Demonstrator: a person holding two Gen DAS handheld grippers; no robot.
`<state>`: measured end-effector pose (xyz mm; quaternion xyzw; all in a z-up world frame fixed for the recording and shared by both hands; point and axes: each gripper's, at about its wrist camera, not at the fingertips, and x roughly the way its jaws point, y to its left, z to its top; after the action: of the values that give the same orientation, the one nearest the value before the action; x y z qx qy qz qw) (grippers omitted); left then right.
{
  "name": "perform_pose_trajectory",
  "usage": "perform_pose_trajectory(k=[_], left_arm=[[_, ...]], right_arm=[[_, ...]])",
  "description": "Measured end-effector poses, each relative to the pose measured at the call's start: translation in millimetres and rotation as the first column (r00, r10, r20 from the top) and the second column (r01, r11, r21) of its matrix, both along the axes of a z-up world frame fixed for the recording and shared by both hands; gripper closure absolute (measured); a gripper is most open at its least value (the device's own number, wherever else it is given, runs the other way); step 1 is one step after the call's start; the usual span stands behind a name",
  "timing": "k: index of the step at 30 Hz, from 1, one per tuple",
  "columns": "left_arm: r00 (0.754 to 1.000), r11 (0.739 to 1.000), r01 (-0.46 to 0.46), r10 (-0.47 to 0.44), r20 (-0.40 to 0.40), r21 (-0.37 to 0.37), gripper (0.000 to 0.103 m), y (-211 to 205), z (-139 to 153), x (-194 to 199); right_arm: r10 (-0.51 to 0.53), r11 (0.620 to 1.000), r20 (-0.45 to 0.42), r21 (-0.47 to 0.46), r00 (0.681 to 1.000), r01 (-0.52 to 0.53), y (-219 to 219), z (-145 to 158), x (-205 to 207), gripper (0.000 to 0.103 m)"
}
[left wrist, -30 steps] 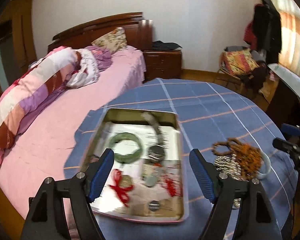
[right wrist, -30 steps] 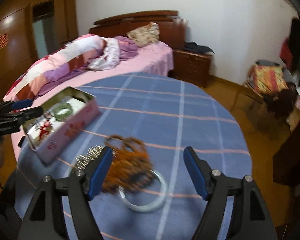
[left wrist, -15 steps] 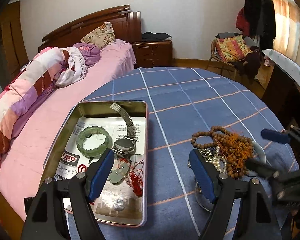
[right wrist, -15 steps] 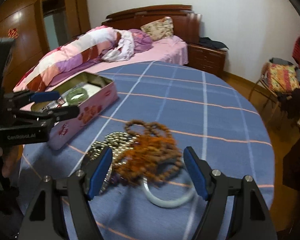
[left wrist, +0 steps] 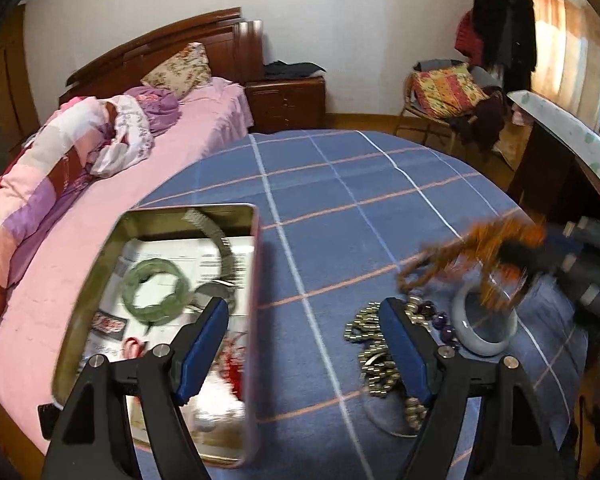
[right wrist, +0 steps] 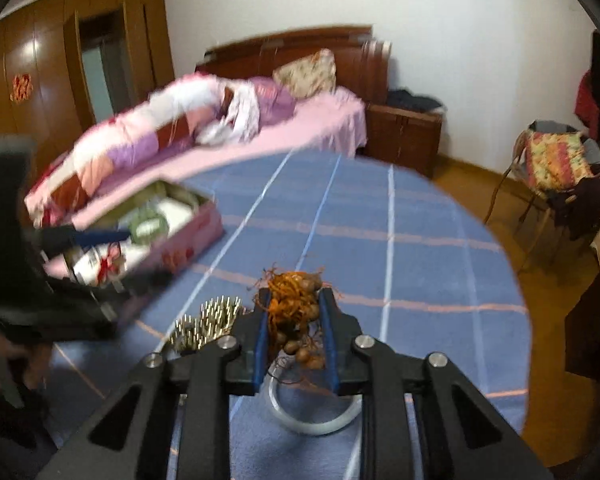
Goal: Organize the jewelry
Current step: 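Grasp the brown wooden bead necklace with the right gripper while the left gripper grasps the silver chain, then carry the silver chain with the left gripper into the tin while the right gripper carries the bead necklace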
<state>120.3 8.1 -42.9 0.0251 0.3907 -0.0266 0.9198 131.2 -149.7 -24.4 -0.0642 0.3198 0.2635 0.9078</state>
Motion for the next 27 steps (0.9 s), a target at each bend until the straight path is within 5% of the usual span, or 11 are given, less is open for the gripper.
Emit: perform_pose_trajectory(k=[4,13,17,19,27], left_arm=[[0.999,0.999,0.034,-0.034,-0.026,0.007,0.027,-15,-9,7],[0.983,0.995,0.097,-0.101,-0.152,-0.033,0.059,-30,-39,29],[0.974,0.987,0.140,-0.151,-0.171,-0.072,0.084,-37,-39,28],[0.980,0.989,0.133,-0.141,-0.142,-0.068,0.094,-37,-31,24],[0.989,0.985,0.146,-0.146,0.006,-0.090,0.094,-31,24,0]], right_arm=[[-0.034,0.999,0.051,0.033,0.998,0.032,-12,20,-3,0.078],[-0.059,0.997,0.056,0.056,0.997,0.056,-21,18,-1,0.077],[-0.055,0.996,0.052,0.068,0.997,0.051,-22,14,-2,0.078],[-0.056,0.996,0.053,0.076,0.997,0.052,-24,14,-3,0.078],[-0.063,0.994,0.063,0.095,0.996,0.056,-26,18,-6,0.078]])
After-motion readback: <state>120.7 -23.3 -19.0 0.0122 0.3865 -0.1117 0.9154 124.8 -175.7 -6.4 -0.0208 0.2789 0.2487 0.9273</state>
